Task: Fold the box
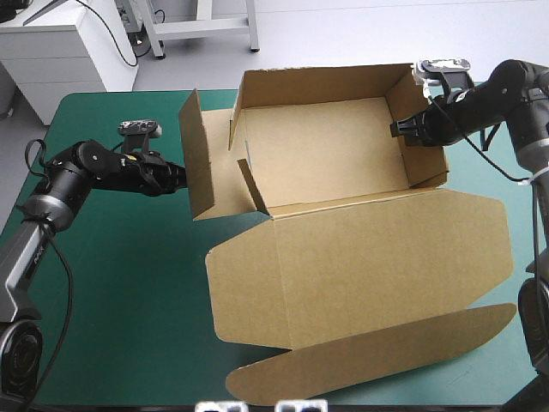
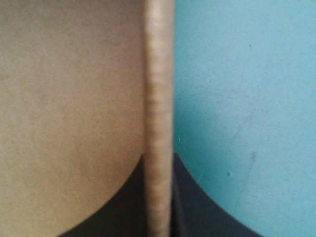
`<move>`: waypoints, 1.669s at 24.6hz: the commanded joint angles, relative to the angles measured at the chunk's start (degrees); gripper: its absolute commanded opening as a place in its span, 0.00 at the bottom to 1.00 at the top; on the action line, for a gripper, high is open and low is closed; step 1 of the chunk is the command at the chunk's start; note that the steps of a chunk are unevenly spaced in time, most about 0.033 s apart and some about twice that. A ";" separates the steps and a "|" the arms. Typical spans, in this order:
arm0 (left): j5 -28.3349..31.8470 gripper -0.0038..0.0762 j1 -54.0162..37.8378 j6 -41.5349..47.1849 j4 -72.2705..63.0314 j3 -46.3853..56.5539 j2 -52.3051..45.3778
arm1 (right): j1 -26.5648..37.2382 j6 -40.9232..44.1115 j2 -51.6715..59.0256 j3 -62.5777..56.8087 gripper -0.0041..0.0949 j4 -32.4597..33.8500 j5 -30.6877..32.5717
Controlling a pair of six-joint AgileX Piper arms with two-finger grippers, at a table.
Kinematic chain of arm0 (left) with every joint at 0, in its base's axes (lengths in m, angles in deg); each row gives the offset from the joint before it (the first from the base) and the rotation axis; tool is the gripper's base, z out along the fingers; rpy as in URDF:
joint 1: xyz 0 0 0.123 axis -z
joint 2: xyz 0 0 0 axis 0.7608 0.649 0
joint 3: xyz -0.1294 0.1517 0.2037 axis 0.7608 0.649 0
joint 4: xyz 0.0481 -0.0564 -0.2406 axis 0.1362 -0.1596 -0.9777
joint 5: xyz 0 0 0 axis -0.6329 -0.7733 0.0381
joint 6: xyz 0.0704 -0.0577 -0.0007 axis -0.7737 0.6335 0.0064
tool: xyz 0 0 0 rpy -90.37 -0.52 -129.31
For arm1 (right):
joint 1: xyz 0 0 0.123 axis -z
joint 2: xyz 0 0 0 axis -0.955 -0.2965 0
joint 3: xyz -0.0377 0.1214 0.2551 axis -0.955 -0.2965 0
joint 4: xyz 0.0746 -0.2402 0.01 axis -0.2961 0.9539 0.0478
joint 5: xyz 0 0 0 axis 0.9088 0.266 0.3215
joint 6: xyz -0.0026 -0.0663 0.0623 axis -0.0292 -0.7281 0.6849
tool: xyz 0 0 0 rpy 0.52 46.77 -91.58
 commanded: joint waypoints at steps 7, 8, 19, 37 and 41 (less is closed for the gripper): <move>-7.12 0.06 0.11 -22.55 -32.32 -1.39 -2.33 | 0.47 -1.10 3.02 2.08 0.02 -3.60 0.34; -8.44 0.06 0.11 -23.78 -34.26 -1.39 -2.33 | 0.47 -1.10 3.02 2.08 0.02 -3.60 0.34; -19.79 0.06 0.11 -28.46 -51.94 -2.17 -2.33 | 0.00 -1.10 3.02 2.08 0.02 -2.62 0.34; -25.33 0.87 0.11 -27.67 -50.92 -7.43 -2.33 | -9.18 10.26 3.02 2.08 0.02 7.34 -10.78; -18.69 0.86 0.11 -23.00 -44.93 -7.46 -2.44 | -9.18 10.62 3.02 2.08 0.02 5.29 -12.15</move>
